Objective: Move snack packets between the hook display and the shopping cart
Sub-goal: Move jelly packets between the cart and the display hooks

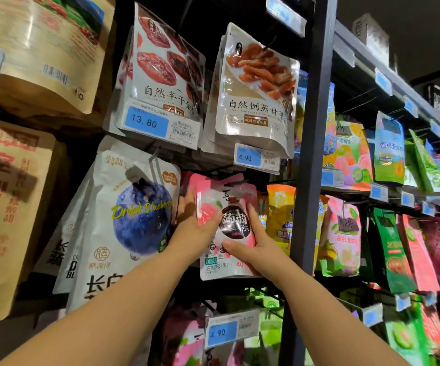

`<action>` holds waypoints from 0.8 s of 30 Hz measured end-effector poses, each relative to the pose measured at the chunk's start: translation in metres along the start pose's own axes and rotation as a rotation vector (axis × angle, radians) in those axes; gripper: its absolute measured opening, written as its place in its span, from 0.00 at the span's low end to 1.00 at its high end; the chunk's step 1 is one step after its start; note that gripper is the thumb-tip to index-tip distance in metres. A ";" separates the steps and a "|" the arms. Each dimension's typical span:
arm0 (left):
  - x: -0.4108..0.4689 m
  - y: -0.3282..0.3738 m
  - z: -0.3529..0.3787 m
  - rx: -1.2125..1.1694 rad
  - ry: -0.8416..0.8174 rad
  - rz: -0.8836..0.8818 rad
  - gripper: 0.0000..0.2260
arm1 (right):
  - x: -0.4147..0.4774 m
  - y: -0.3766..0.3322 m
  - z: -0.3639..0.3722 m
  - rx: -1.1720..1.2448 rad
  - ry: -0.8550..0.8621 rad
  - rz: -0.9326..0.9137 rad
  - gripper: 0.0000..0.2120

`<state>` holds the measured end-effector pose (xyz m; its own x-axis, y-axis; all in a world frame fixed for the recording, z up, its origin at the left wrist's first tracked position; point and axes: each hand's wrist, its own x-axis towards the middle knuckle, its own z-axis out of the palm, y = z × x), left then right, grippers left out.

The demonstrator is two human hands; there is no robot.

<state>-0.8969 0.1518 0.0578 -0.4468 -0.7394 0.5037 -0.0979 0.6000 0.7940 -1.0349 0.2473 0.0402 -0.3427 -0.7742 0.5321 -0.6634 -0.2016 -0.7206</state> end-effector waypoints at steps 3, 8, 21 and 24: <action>-0.007 -0.002 0.004 -0.041 0.019 -0.034 0.35 | -0.012 0.000 0.000 -0.015 0.052 -0.030 0.49; -0.024 -0.004 0.008 0.051 0.057 0.045 0.36 | -0.028 -0.004 0.003 -0.042 0.128 -0.039 0.46; -0.095 -0.018 0.007 0.039 -0.076 0.059 0.37 | -0.067 -0.014 0.013 -0.240 0.229 -0.083 0.42; -0.111 -0.023 0.010 0.059 -0.075 0.089 0.36 | -0.079 -0.014 0.016 -0.236 0.245 -0.078 0.40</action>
<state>-0.8539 0.2235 -0.0197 -0.5215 -0.6586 0.5425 -0.1058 0.6807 0.7248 -0.9877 0.3019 0.0008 -0.4155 -0.5890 0.6932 -0.8195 -0.0884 -0.5663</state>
